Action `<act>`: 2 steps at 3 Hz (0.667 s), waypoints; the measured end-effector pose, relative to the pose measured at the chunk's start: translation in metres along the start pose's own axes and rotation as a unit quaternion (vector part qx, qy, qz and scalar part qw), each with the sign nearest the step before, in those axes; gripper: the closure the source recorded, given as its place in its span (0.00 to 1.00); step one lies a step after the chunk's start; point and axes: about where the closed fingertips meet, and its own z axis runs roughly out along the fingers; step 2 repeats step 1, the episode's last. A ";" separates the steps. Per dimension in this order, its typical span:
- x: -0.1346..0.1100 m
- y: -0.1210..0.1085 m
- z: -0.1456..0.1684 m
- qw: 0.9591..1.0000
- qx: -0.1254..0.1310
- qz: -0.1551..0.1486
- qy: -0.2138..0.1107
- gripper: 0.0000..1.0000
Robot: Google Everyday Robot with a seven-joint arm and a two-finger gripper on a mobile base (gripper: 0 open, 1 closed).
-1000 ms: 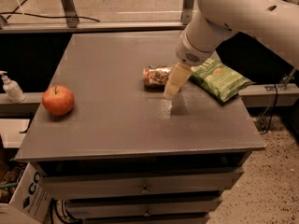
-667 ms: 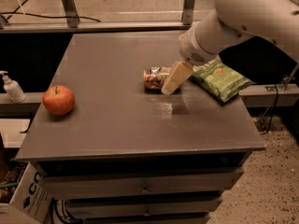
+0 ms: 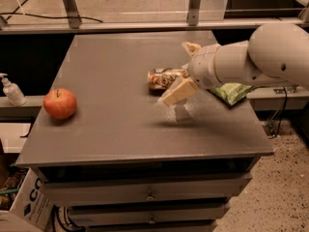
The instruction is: Knock orange can over
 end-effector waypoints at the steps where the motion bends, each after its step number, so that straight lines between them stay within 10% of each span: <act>1: -0.021 0.012 -0.015 0.999 0.006 0.012 -0.042 0.00; 2: -0.021 0.012 -0.015 0.999 0.006 0.012 -0.042 0.00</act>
Offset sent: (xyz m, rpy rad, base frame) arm 0.0000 0.0000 0.0000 0.0000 0.0000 0.0000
